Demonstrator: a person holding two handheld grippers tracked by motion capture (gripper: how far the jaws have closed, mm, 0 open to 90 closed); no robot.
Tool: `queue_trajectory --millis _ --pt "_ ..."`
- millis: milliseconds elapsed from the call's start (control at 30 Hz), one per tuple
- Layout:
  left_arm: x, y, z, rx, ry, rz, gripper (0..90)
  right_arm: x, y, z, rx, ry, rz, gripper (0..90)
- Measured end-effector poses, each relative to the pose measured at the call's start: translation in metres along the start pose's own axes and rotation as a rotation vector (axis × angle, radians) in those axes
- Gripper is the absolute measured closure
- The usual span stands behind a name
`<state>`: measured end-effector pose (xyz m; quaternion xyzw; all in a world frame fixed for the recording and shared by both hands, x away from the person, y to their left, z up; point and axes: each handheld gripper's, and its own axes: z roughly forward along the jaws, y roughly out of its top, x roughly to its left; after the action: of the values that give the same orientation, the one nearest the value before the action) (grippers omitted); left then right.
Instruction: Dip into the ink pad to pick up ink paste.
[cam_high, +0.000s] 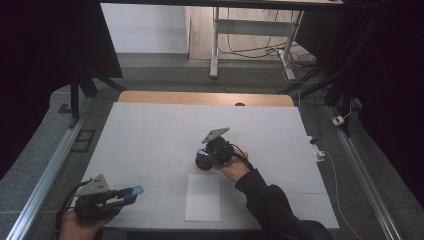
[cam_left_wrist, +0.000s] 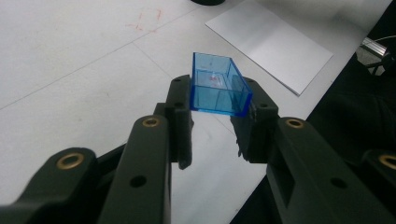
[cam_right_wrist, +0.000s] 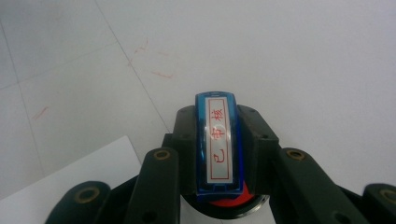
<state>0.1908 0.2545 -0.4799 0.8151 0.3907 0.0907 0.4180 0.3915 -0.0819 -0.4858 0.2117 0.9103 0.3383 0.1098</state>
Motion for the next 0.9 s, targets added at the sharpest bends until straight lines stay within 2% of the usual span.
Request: queue_trajectory --millis 133,400,567,700,833,900 --pt "0.0 0.0 0.0 0.0 -0.001 -0.002 68.3 -0.002 -0.001 0.0 -0.006 0.012 0.009 71.1" --pt "0.001 0.0 0.0 0.003 -0.002 -0.008 68.3 -0.014 -0.006 0.0 -0.04 0.073 0.086 71.0" --pt "0.001 0.0 0.001 0.006 0.004 -0.012 68.3 -0.017 -0.008 0.001 -0.057 0.094 0.109 71.0" --pt "0.0 0.001 0.001 0.012 0.009 -0.01 68.3 -0.014 -0.008 0.0 -0.056 0.074 0.086 70.9" --pt "0.001 0.001 0.002 0.017 0.008 -0.015 68.3 -0.005 -0.006 0.0 -0.047 0.029 0.026 70.9" --pt "0.002 0.001 0.002 0.015 0.003 -0.02 68.3 -0.003 -0.006 0.0 -0.046 0.018 0.015 70.8"
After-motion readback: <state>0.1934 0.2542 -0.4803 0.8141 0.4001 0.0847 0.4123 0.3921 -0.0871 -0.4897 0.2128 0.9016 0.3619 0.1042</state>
